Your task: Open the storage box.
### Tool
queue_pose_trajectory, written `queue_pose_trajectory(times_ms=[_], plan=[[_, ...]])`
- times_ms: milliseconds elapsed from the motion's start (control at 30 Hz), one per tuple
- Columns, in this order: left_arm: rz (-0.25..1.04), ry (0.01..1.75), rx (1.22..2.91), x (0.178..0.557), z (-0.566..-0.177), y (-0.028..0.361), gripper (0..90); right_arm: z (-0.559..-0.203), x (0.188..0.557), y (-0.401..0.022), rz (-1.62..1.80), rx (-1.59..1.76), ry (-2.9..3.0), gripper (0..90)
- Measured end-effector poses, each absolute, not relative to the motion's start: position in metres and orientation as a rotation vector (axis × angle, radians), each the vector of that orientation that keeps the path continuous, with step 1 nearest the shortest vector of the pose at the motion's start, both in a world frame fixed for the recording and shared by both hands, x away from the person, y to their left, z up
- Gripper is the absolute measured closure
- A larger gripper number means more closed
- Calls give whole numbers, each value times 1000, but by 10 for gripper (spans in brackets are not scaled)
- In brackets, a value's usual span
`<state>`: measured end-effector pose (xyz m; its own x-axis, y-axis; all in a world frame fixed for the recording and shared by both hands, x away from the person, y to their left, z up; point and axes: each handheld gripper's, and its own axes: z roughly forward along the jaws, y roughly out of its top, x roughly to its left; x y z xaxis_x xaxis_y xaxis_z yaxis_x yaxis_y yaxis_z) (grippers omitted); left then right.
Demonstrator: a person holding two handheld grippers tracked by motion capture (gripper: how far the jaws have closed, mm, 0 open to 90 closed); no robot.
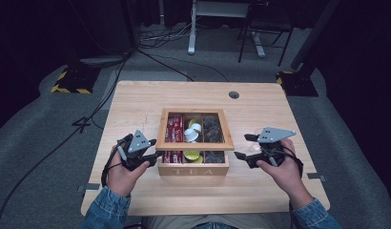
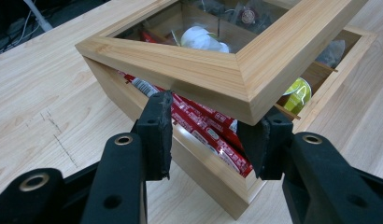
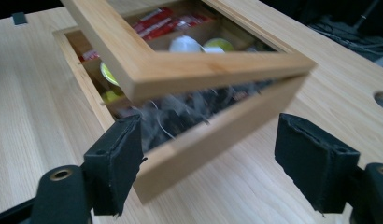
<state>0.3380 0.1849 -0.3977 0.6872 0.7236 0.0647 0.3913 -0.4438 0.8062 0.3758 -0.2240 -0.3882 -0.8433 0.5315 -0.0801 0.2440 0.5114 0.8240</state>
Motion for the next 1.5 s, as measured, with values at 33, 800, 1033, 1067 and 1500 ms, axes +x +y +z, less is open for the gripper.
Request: queue_pose_trajectory(times_ms=[33, 800, 1033, 1067, 1500], plan=[[517, 856, 2078, 338, -398, 185, 557, -388, 376, -220, 1247, 634, 2435, 245], [515, 867, 1996, 342, -399, 188, 494, -379, 382, -193, 1220, 482, 2366, 393], [535, 894, 1995, 337, -401, 196, 470, -365, 391, -190, 1245, 456, 2327, 420], [539, 902, 1996, 336, -402, 199, 463, -360, 394, -190, 1254, 450, 2316, 434], [567, 996, 1984, 318, -407, 223, 438, -332, 422, -186, 1336, 440, 2288, 546]])
